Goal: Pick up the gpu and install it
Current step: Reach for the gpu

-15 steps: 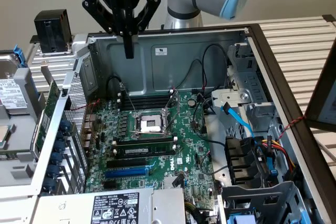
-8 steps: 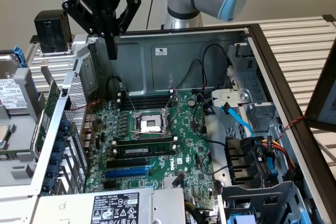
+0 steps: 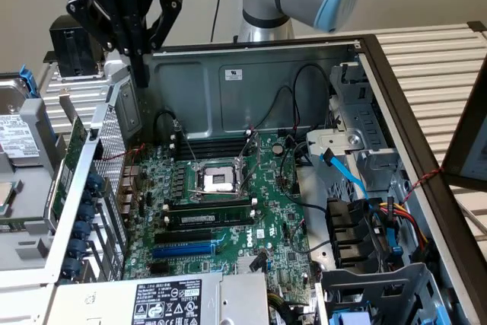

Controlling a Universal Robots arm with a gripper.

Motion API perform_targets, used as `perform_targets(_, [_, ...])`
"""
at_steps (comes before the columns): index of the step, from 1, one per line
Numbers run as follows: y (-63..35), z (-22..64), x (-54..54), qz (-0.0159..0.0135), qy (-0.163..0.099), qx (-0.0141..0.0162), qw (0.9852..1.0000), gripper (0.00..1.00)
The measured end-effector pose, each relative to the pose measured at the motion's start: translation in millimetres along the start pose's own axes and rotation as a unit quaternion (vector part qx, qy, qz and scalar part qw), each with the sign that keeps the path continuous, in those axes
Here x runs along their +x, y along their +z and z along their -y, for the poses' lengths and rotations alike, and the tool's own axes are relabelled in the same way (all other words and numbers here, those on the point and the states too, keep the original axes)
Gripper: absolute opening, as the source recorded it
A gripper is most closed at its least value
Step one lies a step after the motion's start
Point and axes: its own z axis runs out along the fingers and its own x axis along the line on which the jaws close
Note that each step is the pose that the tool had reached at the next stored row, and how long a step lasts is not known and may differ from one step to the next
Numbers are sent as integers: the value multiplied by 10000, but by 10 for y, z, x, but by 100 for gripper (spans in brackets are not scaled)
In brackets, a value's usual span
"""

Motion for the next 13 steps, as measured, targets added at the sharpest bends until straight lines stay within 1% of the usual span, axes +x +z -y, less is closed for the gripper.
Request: perform_targets(13, [112,26,590,0,0,0,10000,11])
